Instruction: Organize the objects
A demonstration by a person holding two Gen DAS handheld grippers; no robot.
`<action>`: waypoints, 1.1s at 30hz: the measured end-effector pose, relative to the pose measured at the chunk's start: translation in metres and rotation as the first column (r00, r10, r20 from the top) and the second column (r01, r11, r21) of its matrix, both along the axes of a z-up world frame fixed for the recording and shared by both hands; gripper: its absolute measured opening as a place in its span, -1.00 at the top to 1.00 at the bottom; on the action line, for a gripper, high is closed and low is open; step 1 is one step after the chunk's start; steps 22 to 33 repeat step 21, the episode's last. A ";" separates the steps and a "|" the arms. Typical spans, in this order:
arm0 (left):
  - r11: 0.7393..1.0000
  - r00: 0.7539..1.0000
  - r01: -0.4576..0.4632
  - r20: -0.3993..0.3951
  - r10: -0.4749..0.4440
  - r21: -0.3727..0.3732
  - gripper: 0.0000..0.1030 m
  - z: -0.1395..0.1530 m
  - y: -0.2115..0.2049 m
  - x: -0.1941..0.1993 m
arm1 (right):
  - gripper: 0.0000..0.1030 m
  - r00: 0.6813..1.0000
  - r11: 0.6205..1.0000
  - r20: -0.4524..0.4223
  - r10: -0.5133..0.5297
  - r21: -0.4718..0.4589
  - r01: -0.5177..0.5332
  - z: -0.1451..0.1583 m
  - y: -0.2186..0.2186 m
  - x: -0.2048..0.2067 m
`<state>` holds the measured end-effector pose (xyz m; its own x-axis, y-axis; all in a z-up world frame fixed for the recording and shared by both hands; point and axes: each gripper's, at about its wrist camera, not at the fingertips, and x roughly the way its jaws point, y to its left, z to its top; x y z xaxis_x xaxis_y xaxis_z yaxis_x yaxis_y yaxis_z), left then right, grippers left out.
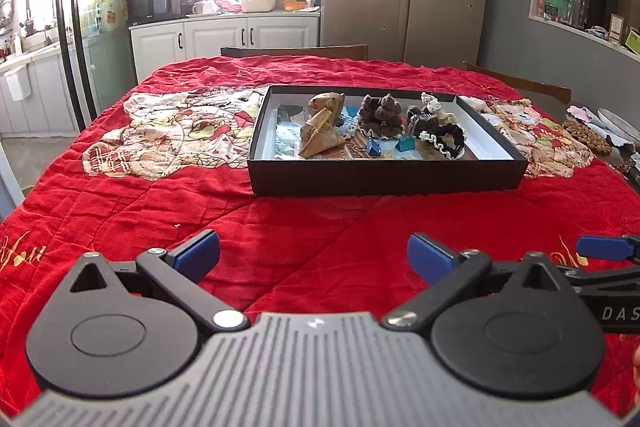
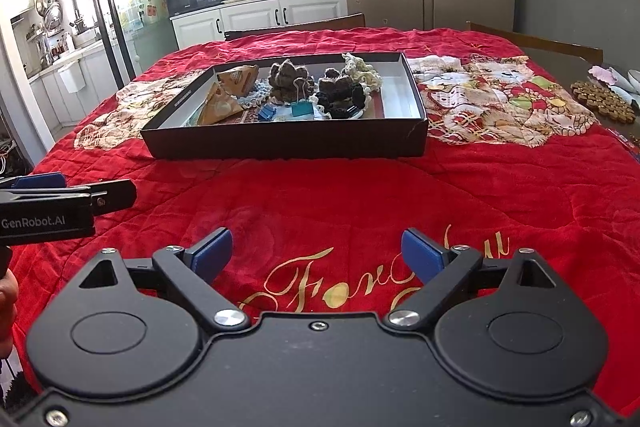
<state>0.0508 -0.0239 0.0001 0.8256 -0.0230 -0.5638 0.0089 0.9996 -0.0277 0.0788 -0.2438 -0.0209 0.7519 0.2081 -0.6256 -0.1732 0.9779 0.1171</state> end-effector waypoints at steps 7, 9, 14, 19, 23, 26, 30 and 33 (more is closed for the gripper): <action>1.000 1.000 0.016 -0.003 -0.016 0.009 -1.00 -0.001 -0.003 -0.001 | -0.77 1.000 1.000 -0.004 0.006 -0.004 -0.006 -0.001 0.002 -0.001; 1.000 1.000 0.017 -0.001 -0.017 0.013 -1.00 -0.001 -0.004 -0.001 | -0.77 1.000 1.000 -0.004 0.007 -0.004 -0.007 -0.001 0.002 -0.001; 1.000 1.000 0.021 0.000 -0.021 0.018 -1.00 -0.001 -0.005 -0.002 | -0.78 1.000 1.000 -0.005 0.007 -0.003 -0.007 -0.001 0.002 -0.001; 0.999 0.999 0.029 0.014 -0.029 0.024 -1.00 -0.001 -0.005 -0.003 | -0.78 1.000 1.000 -0.005 0.007 -0.004 -0.007 -0.001 0.002 -0.001; 0.999 0.999 0.033 0.019 -0.034 0.033 -1.00 -0.001 -0.006 -0.003 | -0.79 1.000 1.000 -0.005 0.007 -0.004 -0.007 -0.001 0.002 -0.001; 0.999 0.999 0.033 0.019 -0.034 0.033 -1.00 -0.001 -0.006 -0.003 | -0.79 1.000 1.000 -0.005 0.007 -0.004 -0.007 -0.001 0.002 -0.001; 0.999 0.999 0.033 0.019 -0.034 0.033 -1.00 -0.001 -0.006 -0.003 | -0.79 1.000 1.000 -0.005 0.007 -0.004 -0.007 -0.001 0.002 -0.001; 0.999 0.999 0.033 0.019 -0.034 0.033 -1.00 -0.001 -0.006 -0.003 | -0.79 1.000 1.000 -0.005 0.007 -0.004 -0.007 -0.001 0.002 -0.001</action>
